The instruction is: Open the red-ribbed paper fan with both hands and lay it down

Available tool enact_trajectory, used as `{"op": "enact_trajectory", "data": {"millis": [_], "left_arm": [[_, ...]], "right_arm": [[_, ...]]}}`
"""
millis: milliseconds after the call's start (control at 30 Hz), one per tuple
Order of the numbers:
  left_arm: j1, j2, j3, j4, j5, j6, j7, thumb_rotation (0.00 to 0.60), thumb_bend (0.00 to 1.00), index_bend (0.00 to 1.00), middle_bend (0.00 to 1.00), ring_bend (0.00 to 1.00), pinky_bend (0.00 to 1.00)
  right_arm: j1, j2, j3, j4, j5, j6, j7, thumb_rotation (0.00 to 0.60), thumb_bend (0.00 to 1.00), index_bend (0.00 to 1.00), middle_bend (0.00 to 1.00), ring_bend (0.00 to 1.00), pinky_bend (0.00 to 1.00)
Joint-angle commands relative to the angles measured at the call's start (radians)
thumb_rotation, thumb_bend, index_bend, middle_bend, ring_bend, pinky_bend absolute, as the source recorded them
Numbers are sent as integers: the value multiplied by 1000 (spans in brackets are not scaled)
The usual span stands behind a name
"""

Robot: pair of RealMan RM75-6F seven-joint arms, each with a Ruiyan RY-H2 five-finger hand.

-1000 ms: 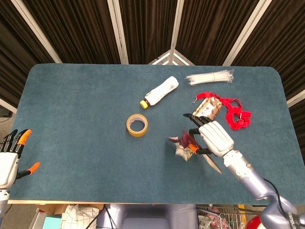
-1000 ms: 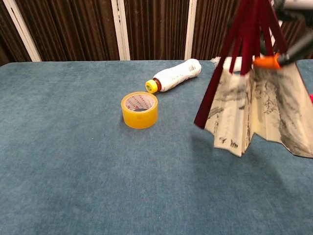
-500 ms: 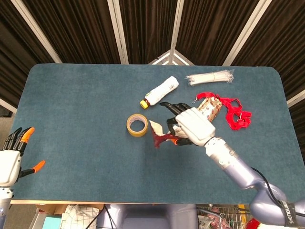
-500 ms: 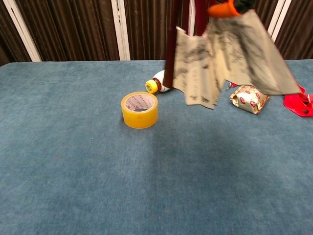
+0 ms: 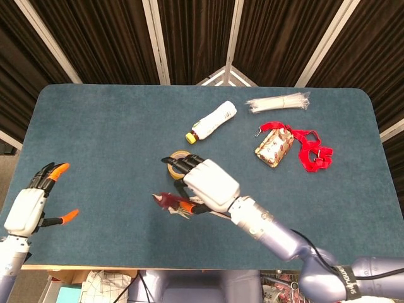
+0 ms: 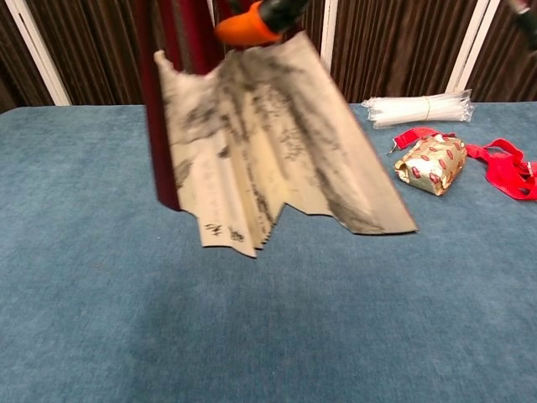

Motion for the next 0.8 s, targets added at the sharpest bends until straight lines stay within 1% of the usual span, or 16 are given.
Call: {"op": "enact_trajectory", "data": {"millis": [33,100,200,333,567,667,800], "left_arm": [[-28,14,-4,-35,-8,-43,-24,600,239,137,78,0,98],[-40,19,-5,-51,-14,-66,-33,600,239,140,77,0,98],[-63,26,-5,-77,-27,-110,-57,600,239,146,77,0,98],[-81,19,-10,-91,-42,-136,-89,600,240,166,78,0,98],[-104,-14,-19,-92,-50,-156,-136,600,240,202,83,0,98],[-114,-31,-24,-87,-49,-161,-151,600,239,206,83,0,98],[-134,-45,-21,-86,-47,-192,-195,600,239,215,83,0,98]], "right_arm": [[32,-73,-22,0,20,53,-69,600,390,720,138,216,213],[40,-103,-26,1,28,80,-95,600,391,720,138,216,213],[54,-173,-19,10,41,141,-123,600,391,725,138,218,213],[73,-242,-11,17,53,182,-140,600,391,731,138,223,213],[105,-304,7,45,76,218,-177,600,392,731,138,223,213],[114,-319,12,42,83,227,-186,600,391,731,138,223,213],[128,-339,15,37,89,238,-208,600,391,731,138,223,213]]}}
